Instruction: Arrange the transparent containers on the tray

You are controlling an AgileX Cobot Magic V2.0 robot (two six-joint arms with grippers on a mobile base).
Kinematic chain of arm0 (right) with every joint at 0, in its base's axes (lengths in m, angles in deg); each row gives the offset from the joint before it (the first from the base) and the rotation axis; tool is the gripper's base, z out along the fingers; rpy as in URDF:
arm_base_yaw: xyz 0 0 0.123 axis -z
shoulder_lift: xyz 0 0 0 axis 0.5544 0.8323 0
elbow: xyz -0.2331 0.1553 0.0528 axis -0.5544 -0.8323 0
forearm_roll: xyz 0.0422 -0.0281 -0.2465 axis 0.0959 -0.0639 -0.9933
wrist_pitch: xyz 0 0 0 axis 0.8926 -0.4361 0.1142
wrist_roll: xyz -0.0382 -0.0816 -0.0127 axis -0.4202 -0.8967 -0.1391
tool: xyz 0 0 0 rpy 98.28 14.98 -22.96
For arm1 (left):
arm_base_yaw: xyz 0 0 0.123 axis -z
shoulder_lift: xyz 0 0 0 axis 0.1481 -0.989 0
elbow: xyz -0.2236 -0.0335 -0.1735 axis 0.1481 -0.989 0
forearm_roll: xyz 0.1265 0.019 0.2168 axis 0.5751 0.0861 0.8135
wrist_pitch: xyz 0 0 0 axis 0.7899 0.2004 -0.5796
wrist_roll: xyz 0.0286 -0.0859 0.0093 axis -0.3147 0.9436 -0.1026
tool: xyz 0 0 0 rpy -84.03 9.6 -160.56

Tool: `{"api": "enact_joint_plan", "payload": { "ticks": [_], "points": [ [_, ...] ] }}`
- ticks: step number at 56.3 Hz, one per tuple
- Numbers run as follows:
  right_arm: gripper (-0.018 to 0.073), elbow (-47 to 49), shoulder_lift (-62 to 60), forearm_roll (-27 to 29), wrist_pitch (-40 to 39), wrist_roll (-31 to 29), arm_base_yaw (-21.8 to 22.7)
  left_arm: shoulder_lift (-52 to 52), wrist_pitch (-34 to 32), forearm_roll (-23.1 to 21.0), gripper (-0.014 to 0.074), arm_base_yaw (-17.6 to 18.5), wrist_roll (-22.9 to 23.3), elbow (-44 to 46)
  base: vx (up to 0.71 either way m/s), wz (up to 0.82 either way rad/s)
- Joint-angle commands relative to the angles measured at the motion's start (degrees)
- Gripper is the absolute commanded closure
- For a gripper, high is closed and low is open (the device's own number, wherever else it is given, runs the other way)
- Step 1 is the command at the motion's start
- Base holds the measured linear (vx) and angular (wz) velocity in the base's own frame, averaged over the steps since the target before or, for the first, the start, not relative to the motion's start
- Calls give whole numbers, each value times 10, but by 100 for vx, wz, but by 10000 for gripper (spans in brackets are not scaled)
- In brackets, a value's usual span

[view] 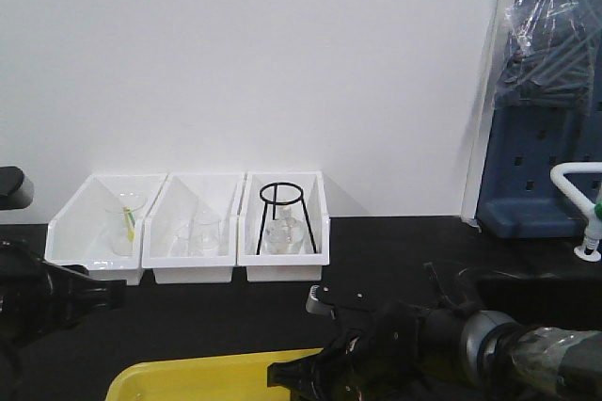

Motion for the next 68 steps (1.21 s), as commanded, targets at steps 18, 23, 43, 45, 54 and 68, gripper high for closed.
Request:
{"api": "enact_joint_plan", "payload": {
  "ticks": [18,23,43,45,54,68],
  "points": [
    [16,17,-34,2,-33,-5,1,15,-36,5,195,-1,0,18,0,0],
    [9,17,-46,1,-23,-9,1,15,-36,5,208,-1,-2,18,0,0],
    [483,17,-212,-58,37,-116,1,31,-28,5,582,-1,-45,17,0,0],
    [561,17,-237,-78,55,-122,1,37,-28,5,607,-1,-59,17,0,0],
    [573,7,-354,-147,120,-123,1,85,-2,-9,605,-1,-135,17,0,0],
    [572,-152,-584,-165,51,-132,1,221,-15,-122,605,-1,-258,-89,0,0]
  ]
}}
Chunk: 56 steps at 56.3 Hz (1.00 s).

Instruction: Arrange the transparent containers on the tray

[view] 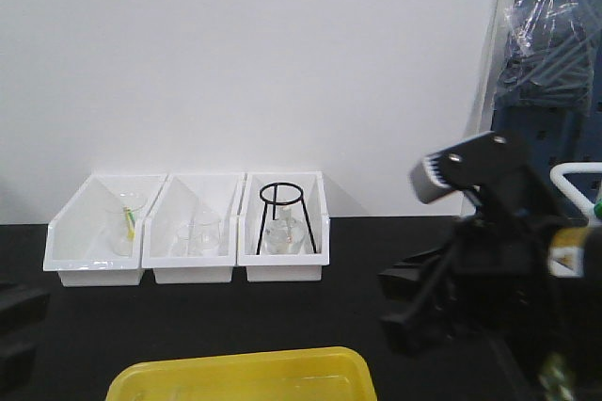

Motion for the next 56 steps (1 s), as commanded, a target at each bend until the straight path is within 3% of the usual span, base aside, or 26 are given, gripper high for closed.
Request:
{"api": "enact_joint_plan", "payload": {
  "ticks": [1,11,24,30,56],
  "points": [
    [572,-60,-96,-3,-85,-8,1,65,-50,-60,605,0,-54,-44,0,0],
    [572,-236,-289,-3,-203,-8,1,196,-81,-124,605,0,-131,-180,0,0],
    [572,-386,-444,2,-335,-4,1,264,-171,-137,605,0,-145,-267,0,0],
    [572,-407,-455,3,-347,-4,1,264,-212,-137,605,0,-144,-282,0,0],
    [572,-407,-455,3,-338,-4,1,264,-207,-137,605,0,-144,-282,0,0]
  ]
}}
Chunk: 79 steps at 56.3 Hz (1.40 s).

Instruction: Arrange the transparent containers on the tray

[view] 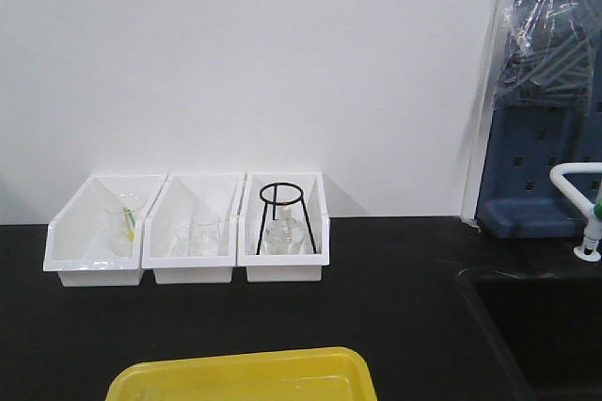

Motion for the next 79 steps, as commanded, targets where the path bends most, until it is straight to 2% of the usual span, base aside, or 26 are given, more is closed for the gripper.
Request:
{"api": "enact_joint_plan", "payload": {
  "ticks": [1,25,30,36,44,50,54,57,79],
  "points": [
    [572,18,3,1,-50,-3,1,-2,-47,-10,605,0,0,16,0,0],
    [572,18,3,1,-50,-3,1,22,-43,-10,605,-1,-1,16,0,0],
    [572,18,3,1,-50,-3,1,45,-42,15,605,-15,-11,12,0,0],
    [572,18,3,1,-50,-3,1,90,-50,40,605,-50,-12,-31,0,0],
    [572,18,3,1,-50,-3,1,158,-72,40,605,-82,-12,-134,0,0],
    [572,18,3,1,-50,-3,1,208,-144,32,605,-89,-10,-224,0,0],
    [572,18,3,1,-50,-3,1,238,-193,11,605,-89,-10,-270,0,0],
    [572,18,3,1,-50,-3,1,255,-148,22,605,-89,-23,-258,0,0],
    [572,18,3,1,-50,-3,1,251,-163,20,605,-89,-30,-262,0,0]
  ]
}}
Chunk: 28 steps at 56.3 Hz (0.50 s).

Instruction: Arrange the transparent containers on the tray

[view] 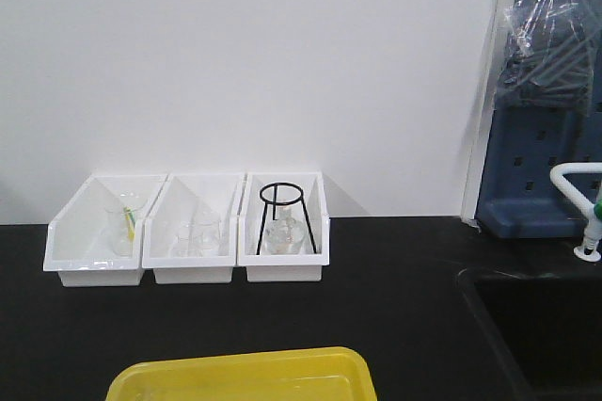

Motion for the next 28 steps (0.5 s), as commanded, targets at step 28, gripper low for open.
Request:
{"api": "enact_joint_plan", "payload": {
  "ticks": [28],
  "points": [
    [572,18,3,0,-49,-3,1,14,-49,-8,605,-1,-1,-22,0,0]
  ]
}}
